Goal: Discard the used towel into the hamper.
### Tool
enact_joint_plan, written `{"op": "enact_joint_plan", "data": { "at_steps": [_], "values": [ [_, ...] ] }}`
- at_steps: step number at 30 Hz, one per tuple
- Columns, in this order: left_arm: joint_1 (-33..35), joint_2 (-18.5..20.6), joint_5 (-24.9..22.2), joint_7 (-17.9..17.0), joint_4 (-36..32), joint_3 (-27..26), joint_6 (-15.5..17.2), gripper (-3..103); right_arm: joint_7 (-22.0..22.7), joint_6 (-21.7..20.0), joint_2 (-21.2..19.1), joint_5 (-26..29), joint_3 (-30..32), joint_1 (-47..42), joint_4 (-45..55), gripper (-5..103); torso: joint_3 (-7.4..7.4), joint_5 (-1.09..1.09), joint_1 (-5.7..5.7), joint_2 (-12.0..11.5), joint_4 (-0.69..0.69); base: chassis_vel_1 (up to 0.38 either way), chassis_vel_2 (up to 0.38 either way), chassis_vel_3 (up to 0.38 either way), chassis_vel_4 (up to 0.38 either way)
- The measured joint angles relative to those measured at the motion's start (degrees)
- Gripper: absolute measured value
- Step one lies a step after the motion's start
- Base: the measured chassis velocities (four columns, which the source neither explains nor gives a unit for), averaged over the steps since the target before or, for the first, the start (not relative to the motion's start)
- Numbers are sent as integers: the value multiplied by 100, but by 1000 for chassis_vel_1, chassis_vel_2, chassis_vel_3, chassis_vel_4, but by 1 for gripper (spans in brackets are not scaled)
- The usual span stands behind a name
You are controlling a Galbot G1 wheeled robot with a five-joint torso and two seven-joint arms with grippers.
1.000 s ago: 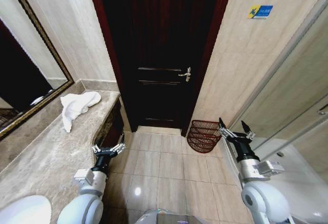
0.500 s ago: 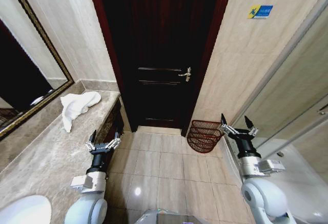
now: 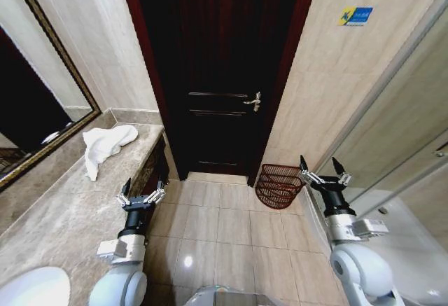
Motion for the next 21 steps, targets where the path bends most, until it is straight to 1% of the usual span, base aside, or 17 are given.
{"op": "enact_joint_plan", "data": {
  "at_steps": [2, 3, 7, 8, 11, 16, 17, 21],
  "values": [
    [1, -5, 6, 2, 3, 16, 0, 100, 4, 1, -6, 1, 3, 2, 6, 100, 0, 0, 0, 0, 0, 0, 0, 0, 0],
    [1, -6, 11, 3, 9, 24, 0, 103, 6, 0, -12, 2, 5, 2, 10, 100, 0, 0, 0, 0, 0, 0, 0, 0, 0],
    [8, -18, 27, 5, 18, 52, 0, 100, 13, 0, -22, 11, 13, -16, 32, 100, 0, 0, 0, 0, 0, 0, 0, 0, 0],
    [8, -24, 29, 7, 18, 56, 1, 97, 16, 1, -22, 15, 14, -17, 38, 100, 0, 0, 0, 0, 0, 0, 0, 0, 0],
    [6, -29, 31, 9, 18, 59, 5, 100, 19, 4, -15, 23, 7, -13, 42, 100, 0, 0, 0, 0, 0, 0, 0, 0, 0],
    [5, -35, 28, 12, 17, 46, 6, 100, 20, 16, 9, 27, -9, 3, 40, 100, 0, 0, 0, 0, 0, -57, 47, 60, -62],
    [-3, -39, 24, 12, 17, 45, 7, 103, 20, 20, 8, 29, -9, 3, 37, 100, 0, 0, 0, 0, 0, -65, 75, 68, -69],
    [-31, -79, 22, 12, 41, 80, 27, 100, 21, 25, -37, 48, 7, -3, 31, 100, 0, 0, 0, 0, 1, -71, 75, 73, -86]
  ]
}}
